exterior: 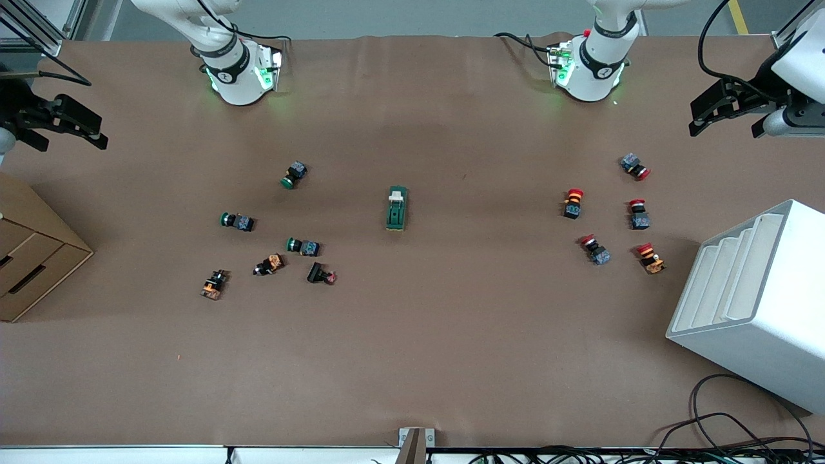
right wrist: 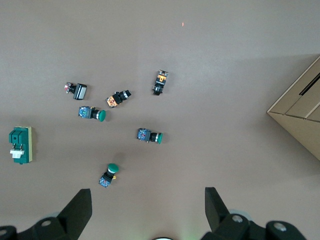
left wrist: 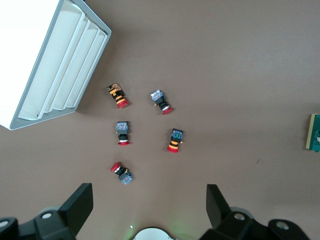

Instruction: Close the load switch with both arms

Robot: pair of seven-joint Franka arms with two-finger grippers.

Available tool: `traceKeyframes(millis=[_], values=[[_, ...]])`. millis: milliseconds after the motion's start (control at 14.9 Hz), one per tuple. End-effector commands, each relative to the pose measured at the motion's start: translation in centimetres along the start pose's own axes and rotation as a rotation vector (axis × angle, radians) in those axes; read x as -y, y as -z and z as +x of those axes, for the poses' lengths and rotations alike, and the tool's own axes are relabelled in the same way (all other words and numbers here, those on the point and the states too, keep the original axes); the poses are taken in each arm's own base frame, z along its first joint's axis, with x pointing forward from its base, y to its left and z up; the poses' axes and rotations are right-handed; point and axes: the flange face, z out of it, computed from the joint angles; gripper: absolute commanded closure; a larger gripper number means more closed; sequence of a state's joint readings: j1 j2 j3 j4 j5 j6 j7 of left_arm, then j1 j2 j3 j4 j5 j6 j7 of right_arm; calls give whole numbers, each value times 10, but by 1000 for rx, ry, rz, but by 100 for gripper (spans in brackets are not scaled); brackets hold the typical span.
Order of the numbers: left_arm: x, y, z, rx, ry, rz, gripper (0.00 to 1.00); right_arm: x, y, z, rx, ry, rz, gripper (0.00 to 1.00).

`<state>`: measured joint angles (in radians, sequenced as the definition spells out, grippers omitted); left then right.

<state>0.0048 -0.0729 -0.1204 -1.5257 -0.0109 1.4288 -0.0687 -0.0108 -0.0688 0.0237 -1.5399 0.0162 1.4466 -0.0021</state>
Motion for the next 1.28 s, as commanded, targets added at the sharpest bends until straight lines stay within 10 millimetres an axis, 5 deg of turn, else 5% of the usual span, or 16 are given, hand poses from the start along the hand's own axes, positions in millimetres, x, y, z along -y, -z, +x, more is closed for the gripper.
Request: traceKeyframes(millis=[0,537,1209], values=[[2,4,1,-6,-4,0,0,-2,0,-9,-4,9,-15,0],[-16,6,0,-9,-29,-14,0,-5,-2,-13,28,-11,-35,0],[-118,-2,-19,0,21,5,0,-2,-4,-13,38,-46,-33,0]])
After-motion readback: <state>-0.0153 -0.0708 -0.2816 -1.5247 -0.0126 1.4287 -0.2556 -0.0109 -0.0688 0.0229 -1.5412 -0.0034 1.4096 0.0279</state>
